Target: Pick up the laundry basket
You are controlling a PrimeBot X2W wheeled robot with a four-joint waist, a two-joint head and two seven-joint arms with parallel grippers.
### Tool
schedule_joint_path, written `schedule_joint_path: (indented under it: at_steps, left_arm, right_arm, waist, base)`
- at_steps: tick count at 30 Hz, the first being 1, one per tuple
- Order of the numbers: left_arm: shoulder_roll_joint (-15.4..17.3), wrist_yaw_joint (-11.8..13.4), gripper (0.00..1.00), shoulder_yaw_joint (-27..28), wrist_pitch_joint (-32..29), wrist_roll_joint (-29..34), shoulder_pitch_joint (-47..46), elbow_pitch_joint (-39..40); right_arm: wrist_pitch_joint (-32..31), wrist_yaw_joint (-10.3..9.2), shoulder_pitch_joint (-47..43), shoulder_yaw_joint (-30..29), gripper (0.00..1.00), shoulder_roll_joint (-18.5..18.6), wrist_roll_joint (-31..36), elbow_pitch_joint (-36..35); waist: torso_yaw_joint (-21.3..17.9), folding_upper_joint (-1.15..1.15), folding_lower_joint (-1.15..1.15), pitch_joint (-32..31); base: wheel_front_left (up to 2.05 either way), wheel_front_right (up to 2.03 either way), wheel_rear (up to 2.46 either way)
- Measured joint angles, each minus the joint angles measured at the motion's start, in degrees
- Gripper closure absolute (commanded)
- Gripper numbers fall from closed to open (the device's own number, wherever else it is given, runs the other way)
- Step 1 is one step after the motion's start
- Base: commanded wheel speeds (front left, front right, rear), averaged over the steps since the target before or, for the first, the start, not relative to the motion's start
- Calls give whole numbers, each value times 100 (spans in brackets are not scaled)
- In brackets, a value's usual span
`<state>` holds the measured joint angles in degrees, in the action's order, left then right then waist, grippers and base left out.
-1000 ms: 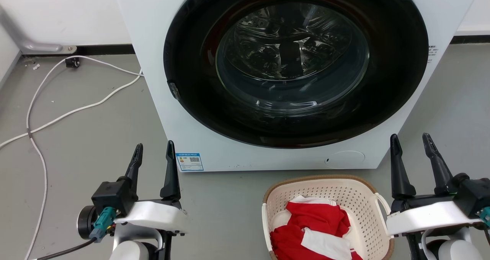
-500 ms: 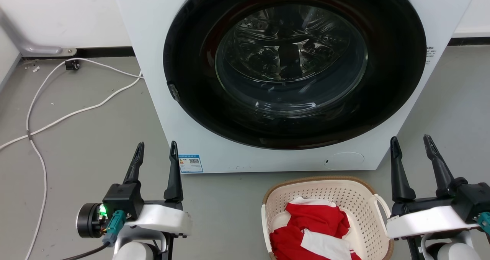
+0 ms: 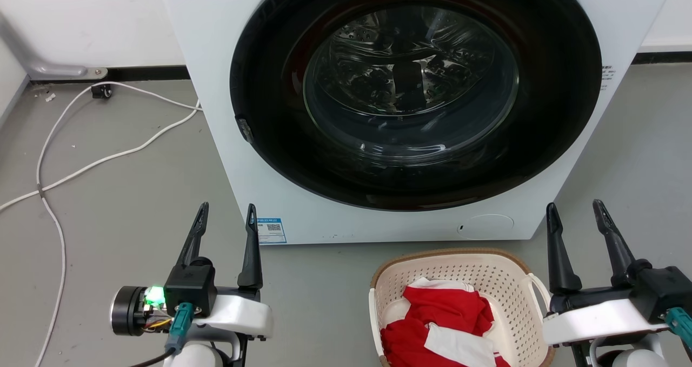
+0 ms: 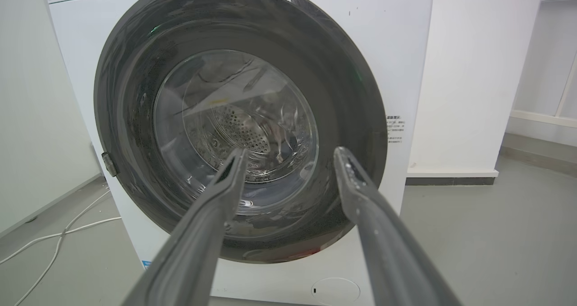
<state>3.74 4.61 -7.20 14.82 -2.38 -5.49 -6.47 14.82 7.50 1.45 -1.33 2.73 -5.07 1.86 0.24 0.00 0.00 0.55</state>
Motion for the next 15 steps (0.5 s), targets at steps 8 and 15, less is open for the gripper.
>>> schedule_joint_path:
  at_steps: [8,15]
  left_arm:
    - [-25,-7,0,27,25,89,29,-30]
    - [-41,-35,0,58,25,121,29,-47]
  right_arm:
    - [26,0,-21,19,0,1,-60,145]
    - [26,0,-21,15,0,1,-130,183]
  waist:
    - [18,0,0,2]
    - [26,0,0,11]
  base:
    - [0,0,0]
    - [0,0,0]
